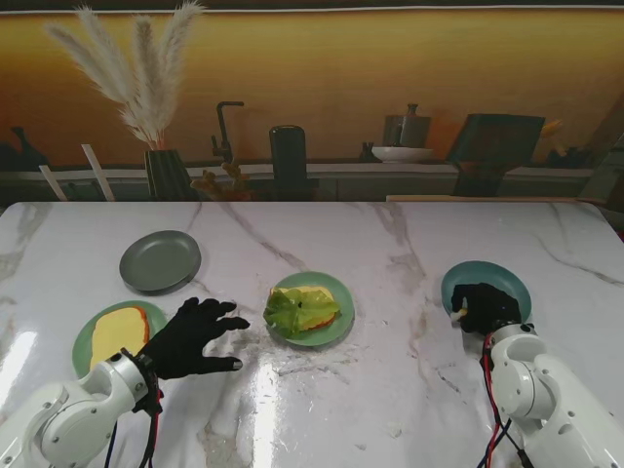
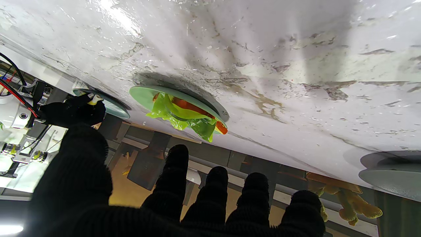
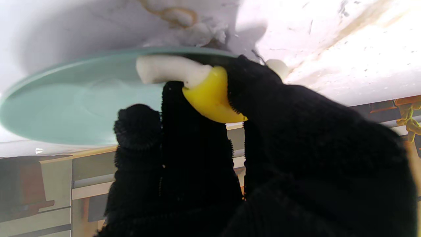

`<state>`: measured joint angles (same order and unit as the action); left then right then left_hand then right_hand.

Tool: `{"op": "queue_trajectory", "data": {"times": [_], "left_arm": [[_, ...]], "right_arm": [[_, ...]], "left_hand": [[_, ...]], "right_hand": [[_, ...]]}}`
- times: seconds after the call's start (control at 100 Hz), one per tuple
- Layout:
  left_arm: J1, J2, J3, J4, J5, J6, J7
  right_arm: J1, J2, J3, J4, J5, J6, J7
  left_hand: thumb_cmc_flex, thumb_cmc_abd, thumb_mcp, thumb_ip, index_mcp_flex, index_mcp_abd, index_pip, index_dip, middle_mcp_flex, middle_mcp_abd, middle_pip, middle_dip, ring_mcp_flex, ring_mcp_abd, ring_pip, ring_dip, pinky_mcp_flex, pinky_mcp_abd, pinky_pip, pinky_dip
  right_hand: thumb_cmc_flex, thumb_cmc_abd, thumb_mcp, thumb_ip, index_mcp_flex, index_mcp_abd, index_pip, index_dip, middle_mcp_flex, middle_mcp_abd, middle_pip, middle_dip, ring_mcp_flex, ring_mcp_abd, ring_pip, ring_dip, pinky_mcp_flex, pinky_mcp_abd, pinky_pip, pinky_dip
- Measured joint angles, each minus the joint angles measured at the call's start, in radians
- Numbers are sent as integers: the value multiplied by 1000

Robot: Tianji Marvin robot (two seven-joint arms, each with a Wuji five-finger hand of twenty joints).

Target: Prepare sandwich (Bread, lettuce, and egg)

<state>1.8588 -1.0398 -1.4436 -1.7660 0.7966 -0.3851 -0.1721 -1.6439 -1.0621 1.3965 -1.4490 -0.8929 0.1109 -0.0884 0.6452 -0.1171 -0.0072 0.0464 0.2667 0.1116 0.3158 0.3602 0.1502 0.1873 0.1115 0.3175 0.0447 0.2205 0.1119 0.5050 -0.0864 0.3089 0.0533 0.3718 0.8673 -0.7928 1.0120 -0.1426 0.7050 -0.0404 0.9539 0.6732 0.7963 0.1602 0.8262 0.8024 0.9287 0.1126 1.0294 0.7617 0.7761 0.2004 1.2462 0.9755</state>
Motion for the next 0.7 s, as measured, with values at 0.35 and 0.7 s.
{"op": "queue_trajectory", "data": {"times": [0.35,0.7], "left_arm": [[-3,0,2,1,-1,-1,0],[-2,-2,-7,1,4,-2,13]], "right_arm": [[0,-3,6,6,-2,-23,-26],[-20,-5,28,-33,-12,-75,-51]], "left_hand": [[49,0,0,0,32,1,17,15,0,0,0,0,0,0,0,0,0,0,1,1],[49,0,0,0,32,1,18,16,0,0,8,0,0,0,0,2,0,0,1,2]], "right_hand": [[-1,-13,18,19,0,0,0,5,-2,0,4,2,0,0,0,0,16,-7,2,11],[-1,-13,18,19,0,0,-1,5,-3,0,17,2,0,0,0,0,16,-8,2,17]]}}
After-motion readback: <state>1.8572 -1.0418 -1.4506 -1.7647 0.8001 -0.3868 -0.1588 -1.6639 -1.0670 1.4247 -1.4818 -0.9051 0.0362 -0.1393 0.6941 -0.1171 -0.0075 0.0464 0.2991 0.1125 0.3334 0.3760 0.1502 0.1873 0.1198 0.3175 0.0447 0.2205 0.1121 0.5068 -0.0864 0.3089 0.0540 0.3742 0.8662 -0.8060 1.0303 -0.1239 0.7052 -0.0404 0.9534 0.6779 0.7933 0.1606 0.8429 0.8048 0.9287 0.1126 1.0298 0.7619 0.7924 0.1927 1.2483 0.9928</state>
